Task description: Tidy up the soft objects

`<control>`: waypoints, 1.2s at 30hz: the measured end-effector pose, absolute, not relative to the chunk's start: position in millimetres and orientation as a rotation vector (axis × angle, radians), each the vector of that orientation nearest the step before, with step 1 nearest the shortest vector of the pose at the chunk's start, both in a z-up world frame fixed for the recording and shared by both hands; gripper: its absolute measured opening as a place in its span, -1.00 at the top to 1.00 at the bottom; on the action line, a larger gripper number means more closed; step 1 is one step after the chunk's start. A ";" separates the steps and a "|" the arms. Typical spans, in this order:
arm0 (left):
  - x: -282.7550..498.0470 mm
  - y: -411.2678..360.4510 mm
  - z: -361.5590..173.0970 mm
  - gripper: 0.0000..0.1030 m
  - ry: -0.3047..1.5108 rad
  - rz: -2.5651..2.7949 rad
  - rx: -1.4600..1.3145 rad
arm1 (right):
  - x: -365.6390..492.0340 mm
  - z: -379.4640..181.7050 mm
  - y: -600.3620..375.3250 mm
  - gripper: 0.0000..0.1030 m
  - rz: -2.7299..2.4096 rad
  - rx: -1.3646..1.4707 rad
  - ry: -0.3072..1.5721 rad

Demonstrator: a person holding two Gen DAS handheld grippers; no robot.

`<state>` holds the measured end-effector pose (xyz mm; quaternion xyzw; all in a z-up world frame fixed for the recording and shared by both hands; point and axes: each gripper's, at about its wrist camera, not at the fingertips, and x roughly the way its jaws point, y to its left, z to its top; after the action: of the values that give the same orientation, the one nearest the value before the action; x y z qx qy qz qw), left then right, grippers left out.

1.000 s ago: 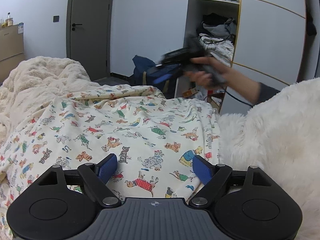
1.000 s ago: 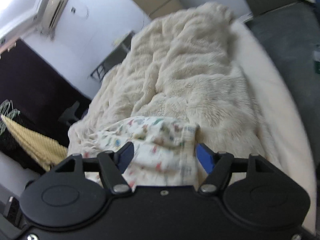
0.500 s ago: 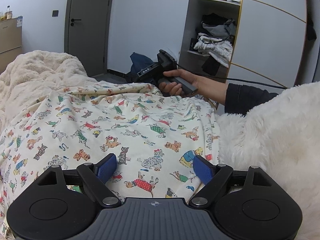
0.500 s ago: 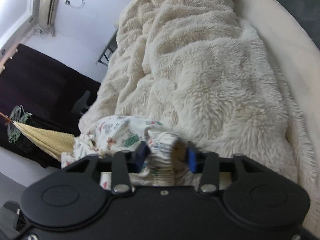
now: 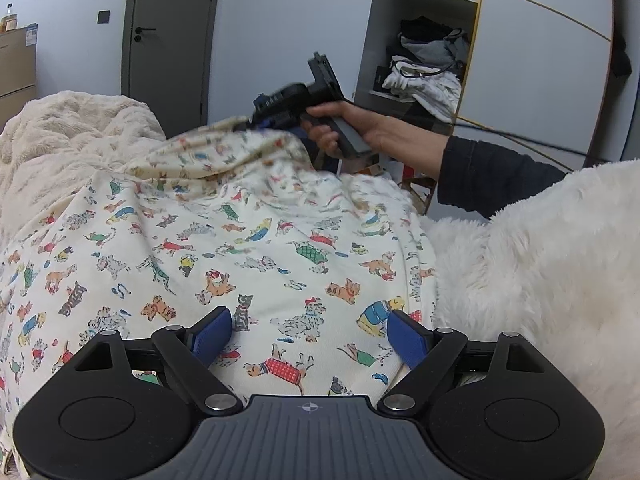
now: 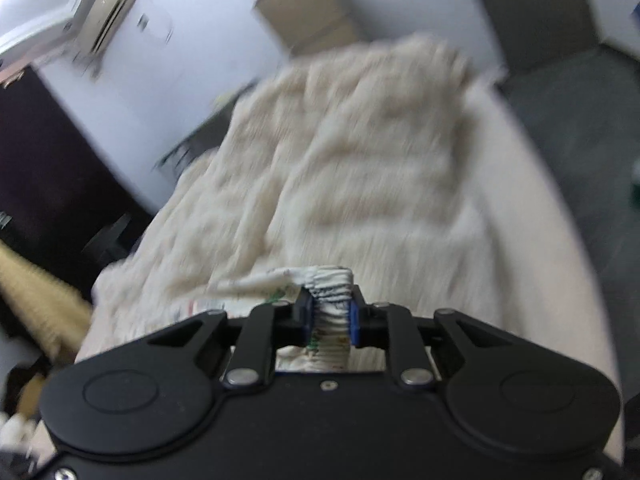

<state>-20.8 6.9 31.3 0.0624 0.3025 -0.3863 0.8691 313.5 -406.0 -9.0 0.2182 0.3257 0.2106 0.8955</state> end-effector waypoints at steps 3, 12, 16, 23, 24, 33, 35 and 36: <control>-20.4 7.4 30.9 -0.57 0.629 -0.807 0.128 | 313.7 -15.2 -401.8 0.71 0.294 0.454 0.626; -17.4 18.8 33.1 -0.58 0.629 -0.813 0.075 | 315.9 -44.4 -402.8 -0.07 0.193 0.263 0.857; -13.8 61.5 51.5 -0.58 0.578 -0.704 0.025 | 283.2 -13.2 -413.3 -0.07 0.208 0.267 0.795; 10.1 197.1 68.3 -0.73 0.540 -0.209 -0.108 | 198.9 31.0 -387.4 -0.19 0.387 0.160 0.672; 17.6 215.0 62.2 -0.73 0.564 -0.149 -0.127 | 190.4 33.4 -381.5 -0.19 0.412 0.158 0.658; 94.5 311.6 -87.8 -0.69 0.848 -0.166 -0.643 | 118.3 28.6 -332.6 -0.20 0.557 0.118 0.636; 104.5 315.0 -113.1 -0.68 0.845 -0.247 -0.774 | 105.9 19.2 -326.6 -0.20 0.528 0.109 0.667; 107.6 312.8 -121.1 -0.64 0.835 -0.287 -0.821 | 100.3 15.6 -326.5 -0.20 0.493 0.096 0.675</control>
<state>107.6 312.8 -121.1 -0.3861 0.3928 -0.1348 0.8237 100.3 -326.5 15.6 0.0466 0.3277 0.2392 0.9128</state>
